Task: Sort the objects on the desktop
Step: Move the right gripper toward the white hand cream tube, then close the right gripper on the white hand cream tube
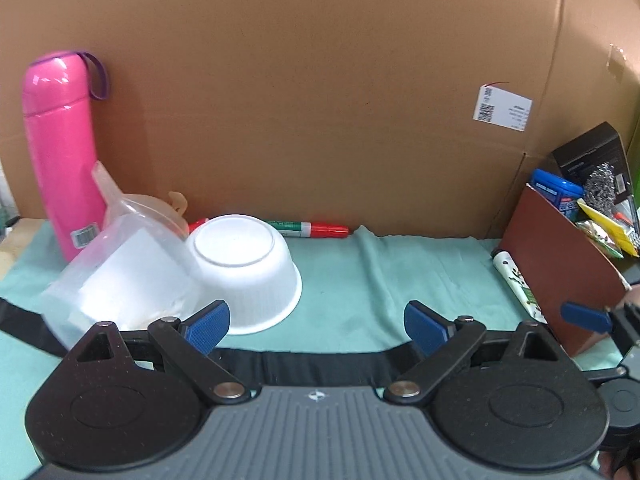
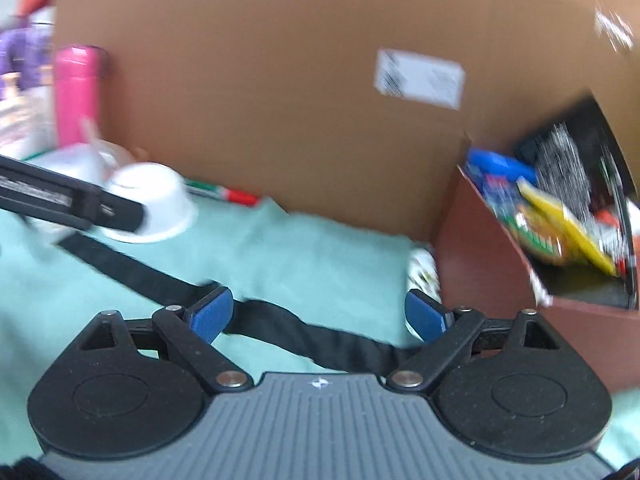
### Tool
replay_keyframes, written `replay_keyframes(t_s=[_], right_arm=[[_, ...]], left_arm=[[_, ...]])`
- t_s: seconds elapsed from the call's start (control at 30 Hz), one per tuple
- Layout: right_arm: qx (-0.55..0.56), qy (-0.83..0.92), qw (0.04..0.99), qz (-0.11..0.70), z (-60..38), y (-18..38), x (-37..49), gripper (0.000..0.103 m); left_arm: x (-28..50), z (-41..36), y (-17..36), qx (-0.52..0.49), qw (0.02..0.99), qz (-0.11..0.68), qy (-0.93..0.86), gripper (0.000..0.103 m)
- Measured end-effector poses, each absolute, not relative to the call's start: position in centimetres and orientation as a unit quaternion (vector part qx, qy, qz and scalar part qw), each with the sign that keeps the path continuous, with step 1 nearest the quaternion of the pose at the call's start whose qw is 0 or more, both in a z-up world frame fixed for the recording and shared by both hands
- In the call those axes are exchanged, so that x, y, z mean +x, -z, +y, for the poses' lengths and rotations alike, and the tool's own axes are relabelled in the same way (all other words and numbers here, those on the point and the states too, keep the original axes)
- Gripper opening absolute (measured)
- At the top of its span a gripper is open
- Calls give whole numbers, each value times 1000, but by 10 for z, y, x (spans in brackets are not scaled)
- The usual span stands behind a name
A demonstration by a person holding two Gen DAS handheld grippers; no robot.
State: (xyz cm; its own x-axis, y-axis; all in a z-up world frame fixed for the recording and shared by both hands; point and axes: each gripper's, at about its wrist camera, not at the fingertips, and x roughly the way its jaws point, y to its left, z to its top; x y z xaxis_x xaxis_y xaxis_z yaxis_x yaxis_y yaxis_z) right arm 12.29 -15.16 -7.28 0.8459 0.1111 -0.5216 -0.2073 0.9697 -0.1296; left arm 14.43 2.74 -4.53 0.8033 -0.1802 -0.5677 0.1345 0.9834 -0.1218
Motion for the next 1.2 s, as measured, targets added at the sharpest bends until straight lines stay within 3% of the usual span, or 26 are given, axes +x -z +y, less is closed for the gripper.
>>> replay_keyframes(t_s=[0.3, 0.6, 0.67, 0.73, 1.2], right_arm=[[-42, 69, 944, 319, -141, 99, 162, 89], [24, 158, 930, 332, -137, 103, 190, 101], [33, 122, 937, 327, -134, 102, 186, 97], [33, 68, 942, 327, -128, 97, 180, 87], [62, 208, 921, 323, -128, 100, 208, 94]], left_arm=[[159, 27, 51, -42, 941, 310, 132, 97], [173, 45, 52, -58, 938, 316, 131, 97], [173, 48, 51, -62, 939, 313, 132, 97], [174, 50, 49, -65, 939, 311, 130, 97], [169, 57, 42, -66, 942, 304, 123, 97]])
